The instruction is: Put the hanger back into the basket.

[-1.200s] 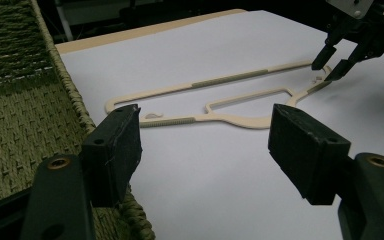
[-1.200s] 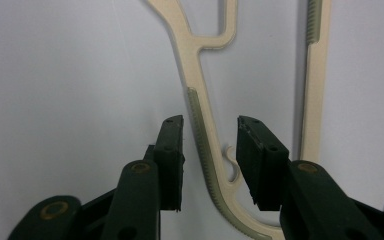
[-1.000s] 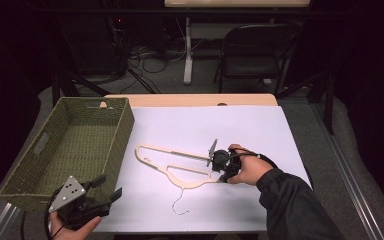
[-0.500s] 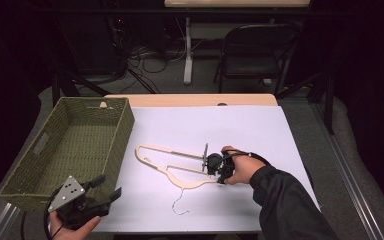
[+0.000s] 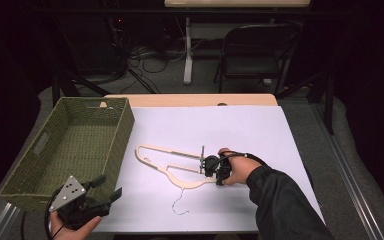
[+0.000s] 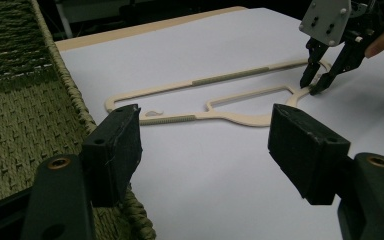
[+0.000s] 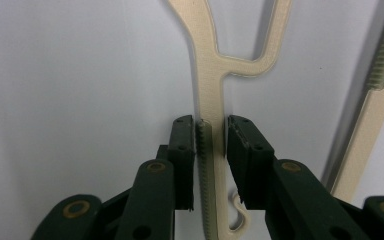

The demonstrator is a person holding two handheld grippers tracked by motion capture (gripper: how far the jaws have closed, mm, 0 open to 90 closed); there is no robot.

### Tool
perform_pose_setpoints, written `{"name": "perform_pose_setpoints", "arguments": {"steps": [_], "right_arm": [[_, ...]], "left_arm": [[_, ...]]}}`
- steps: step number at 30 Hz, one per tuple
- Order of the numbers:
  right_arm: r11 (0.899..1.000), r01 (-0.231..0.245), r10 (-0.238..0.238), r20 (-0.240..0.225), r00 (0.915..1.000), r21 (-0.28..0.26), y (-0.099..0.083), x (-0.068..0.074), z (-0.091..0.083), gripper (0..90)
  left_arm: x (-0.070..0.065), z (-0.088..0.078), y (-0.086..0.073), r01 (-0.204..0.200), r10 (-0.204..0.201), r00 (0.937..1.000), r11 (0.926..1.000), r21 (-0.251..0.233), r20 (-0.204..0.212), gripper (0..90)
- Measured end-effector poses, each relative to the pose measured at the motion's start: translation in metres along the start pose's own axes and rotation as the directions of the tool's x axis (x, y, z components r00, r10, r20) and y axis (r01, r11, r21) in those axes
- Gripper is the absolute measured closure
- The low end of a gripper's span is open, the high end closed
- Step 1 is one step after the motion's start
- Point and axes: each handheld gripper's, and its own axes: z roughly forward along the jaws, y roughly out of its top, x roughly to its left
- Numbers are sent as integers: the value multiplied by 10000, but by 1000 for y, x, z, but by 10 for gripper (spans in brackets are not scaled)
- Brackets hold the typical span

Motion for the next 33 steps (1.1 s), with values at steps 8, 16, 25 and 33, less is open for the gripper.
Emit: {"name": "perform_pose_setpoints", "arguments": {"steps": [8,16,25,33], "right_arm": [[9999,-120,125,-402,9991,120,0,-3,0,781],[9994,343,-342,-319,9989,21,0,0,1,799],[9989,462,-456,-500,9977,101,-1,3,0,805],[9993,378,-380,-593,9975,-39,-4,6,-3,806]], "left_arm": [[-1,0,0,-31,31,10000,10000,13,27,296],[-1,0,0,-29,29,10000,10000,3,40,297],[-2,1,1,-23,23,10000,10000,-37,65,298],[-4,1,2,-122,122,9999,9999,-12,91,299]]}}
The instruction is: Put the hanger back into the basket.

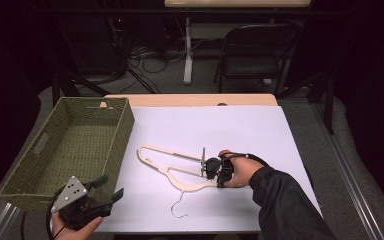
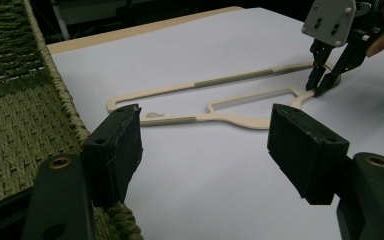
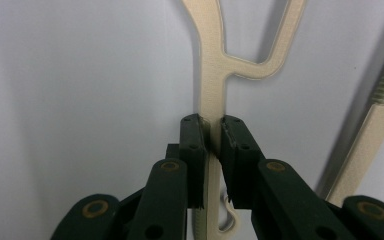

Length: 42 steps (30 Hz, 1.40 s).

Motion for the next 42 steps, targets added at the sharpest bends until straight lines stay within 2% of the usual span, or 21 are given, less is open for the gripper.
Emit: {"name": "perform_pose_setpoints", "arguments": {"steps": [14,17,22,27,30,32,34,36,37,39,41,42], "right_arm": [[9968,-188,173,-194,9997,-776,-16,9,-22,806],[9951,-326,288,-410,9987,-937,-22,10,-23,806],[9920,-508,456,-470,9979,-1158,-30,12,-26,806],[9879,-609,538,-533,9971,-1426,-35,14,-33,806],[9875,-531,454,-550,9975,-1483,-36,14,-35,805],[9867,-577,487,-626,9968,-1518,-36,16,-36,805],[9867,-564,469,-656,9967,-1522,-35,17,-36,804],[9867,-553,447,-719,9964,-1530,-35,18,-37,804],[9871,-422,320,-679,9972,-1543,-34,18,-37,804],[9861,-524,418,-700,9967,-1574,-34,19,-37,804],[9870,-492,382,-740,9965,-1528,-34,19,-37,804],[9872,-438,326,-747,9967,-1532,-34,18,-36,804]], "left_arm": [[-13,9,1,-523,522,9982,9986,9,304,305],[-17,15,1,-710,706,9966,9974,78,426,305],[-27,29,0,-1272,1256,9900,9917,211,637,305],[-35,45,-2,-1630,1592,9837,9858,403,838,301],[-38,58,-4,-2067,2011,9760,9763,646,837,295],[-39,68,-7,-2540,2477,9659,9628,920,748,292],[-40,78,-9,-3055,3003,9520,9445,1206,597,292],[-40,85,-11,-3209,3148,9469,9376,1336,652,292],[-40,88,-11,-3361,3308,9418,9313,1404,599,292],[-40,95,-11,-3571,3515,9341,9202,1603,629,292],[-40,100,-12,-3623,3562,9320,9172,1655,666,292],[-41,103,-13,-3775,3712,9260,9090,1765,690,293]]}}
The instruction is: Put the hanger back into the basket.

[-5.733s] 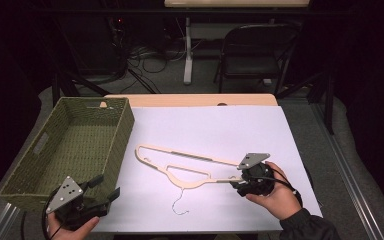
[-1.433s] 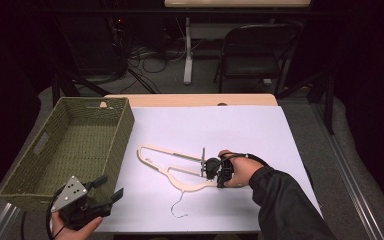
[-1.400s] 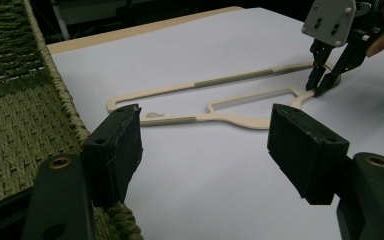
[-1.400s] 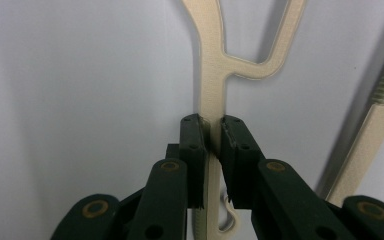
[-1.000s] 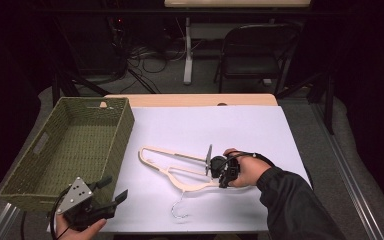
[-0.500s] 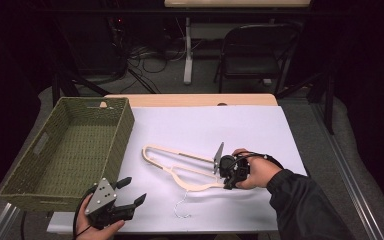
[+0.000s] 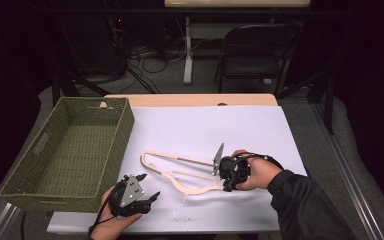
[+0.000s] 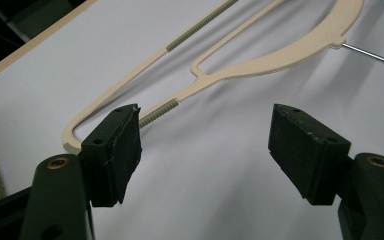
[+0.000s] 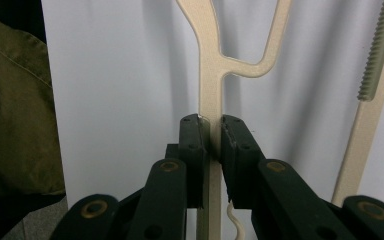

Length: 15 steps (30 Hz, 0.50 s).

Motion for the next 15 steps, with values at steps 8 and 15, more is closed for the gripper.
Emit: {"name": "perform_pose_setpoints", "arguments": {"steps": [8,15], "right_arm": [[9999,-77,76,-129,9999,-66,-1,0,0,804],[9997,-170,167,-161,9997,-177,-2,-2,0,804]], "left_arm": [[-1,27,3,-917,934,9953,9939,620,-239,297],[2,46,10,-1344,1372,9900,9882,737,-337,298]]}}
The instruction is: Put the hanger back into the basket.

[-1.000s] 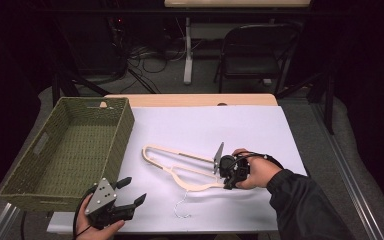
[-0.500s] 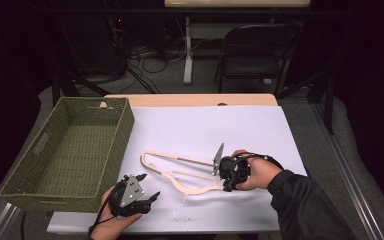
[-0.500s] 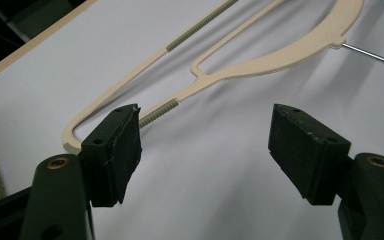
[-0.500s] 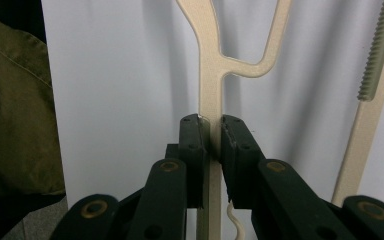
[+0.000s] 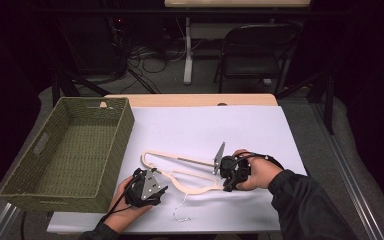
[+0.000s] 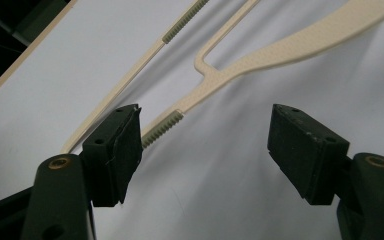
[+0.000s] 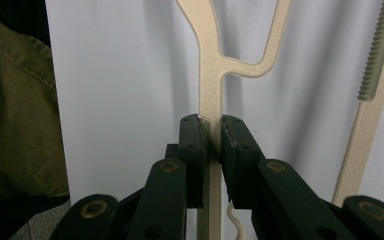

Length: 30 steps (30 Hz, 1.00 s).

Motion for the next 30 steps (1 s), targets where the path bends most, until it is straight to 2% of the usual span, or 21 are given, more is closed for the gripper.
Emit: {"name": "perform_pose_setpoints", "arguments": {"steps": [4,9,10,12,18,22,24,26,28,30], "right_arm": [[10000,-83,83,-25,10000,-46,0,0,-1,804],[10000,9,-8,-123,9999,74,1,-2,-3,804],[10000,-64,64,-103,9999,-62,0,-1,-1,803],[9999,-54,53,-82,10000,-96,0,-2,-2,804],[9999,-18,17,-123,9999,-100,0,-2,-2,803],[10000,-10,9,-99,10000,-67,1,-2,0,803],[9999,31,-31,-69,10000,-115,2,-2,0,803],[9999,67,-68,-37,10000,-121,2,-2,0,803],[10000,81,-81,-8,10000,-58,2,-2,1,803],[10000,63,-63,-20,10000,-43,2,-3,1,803]], "left_arm": [[3,7,6,-141,141,9999,9998,125,-4,297],[2,16,11,-745,744,9971,9972,-37,-135,301],[2,18,11,-819,818,9965,9966,-57,-150,305],[3,21,11,-893,889,9958,9959,-155,-210,316],[6,29,10,-1269,1272,9914,9919,92,-323,356],[8,32,10,-1492,1487,9882,9888,-96,-369,378],[8,34,10,-1631,1627,9864,9865,-149,-233,398],[7,34,10,-1584,1589,9869,9872,-203,267,483],[6,34,10,-1814,1823,9827,9830,-284,324,497],[6,34,10,-1806,1817,9825,9831,-294,414,535]]}}
